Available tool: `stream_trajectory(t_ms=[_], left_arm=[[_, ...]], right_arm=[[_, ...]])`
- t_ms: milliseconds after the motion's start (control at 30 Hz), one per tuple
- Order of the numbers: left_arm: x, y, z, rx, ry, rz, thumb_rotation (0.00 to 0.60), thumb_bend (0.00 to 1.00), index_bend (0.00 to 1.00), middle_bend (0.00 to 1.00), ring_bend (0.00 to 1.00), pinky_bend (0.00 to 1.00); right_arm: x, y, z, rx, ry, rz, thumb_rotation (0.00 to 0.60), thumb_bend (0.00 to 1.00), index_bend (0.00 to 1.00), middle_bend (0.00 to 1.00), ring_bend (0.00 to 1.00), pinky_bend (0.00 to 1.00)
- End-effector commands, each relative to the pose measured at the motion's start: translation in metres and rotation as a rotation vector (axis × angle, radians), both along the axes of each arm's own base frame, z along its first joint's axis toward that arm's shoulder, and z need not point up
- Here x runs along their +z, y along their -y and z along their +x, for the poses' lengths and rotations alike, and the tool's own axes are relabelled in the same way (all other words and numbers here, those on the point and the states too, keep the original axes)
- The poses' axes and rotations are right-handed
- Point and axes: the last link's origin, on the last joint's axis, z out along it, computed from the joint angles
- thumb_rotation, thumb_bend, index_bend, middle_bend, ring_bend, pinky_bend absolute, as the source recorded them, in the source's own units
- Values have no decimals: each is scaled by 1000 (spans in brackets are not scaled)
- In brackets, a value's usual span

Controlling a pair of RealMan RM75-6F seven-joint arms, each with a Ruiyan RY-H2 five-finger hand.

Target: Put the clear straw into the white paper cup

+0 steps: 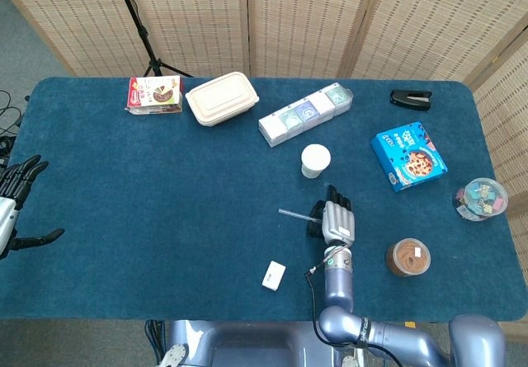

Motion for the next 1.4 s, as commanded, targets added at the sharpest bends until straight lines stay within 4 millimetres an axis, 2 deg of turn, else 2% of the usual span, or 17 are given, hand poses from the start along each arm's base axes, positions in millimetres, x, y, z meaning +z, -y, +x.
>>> stream_trajectory(t_ms=[33,267,600,833,933,1167,1400], left_arm=[[0,0,0,0,-1,-2,600,111,0,0,0,0],[-1,0,0,-1,-4,-6,600,111,0,0,0,0],[-2,0,1,0,-6,-8,600,111,0,0,0,0],[-3,1,2,-3,-8,-12,600,111,0,0,0,0],[-3,2,2,-3,-7,-10,600,111,0,0,0,0],[-3,2,1,-1,-6,-11,600,112,0,0,0,0],[-3,2,1,2,-6,-9,600,111,0,0,0,0]], right_arm=[[1,0,-1,2,1,-4,600,513,535,0,0,0],[14,-4,-2,14,60,-29,600,528,540,0,0,0],[65,-4,-10,38,280,-92,600,554,544,0,0,0],[97,9,-19,58,419,-146,600,559,547,0,0,0],[114,20,-19,94,527,-226,600,587,547,0,0,0],[131,38,-27,170,548,-327,600,599,547,0,0,0],[139,63,-19,237,592,-370,600,599,547,0,0,0]])
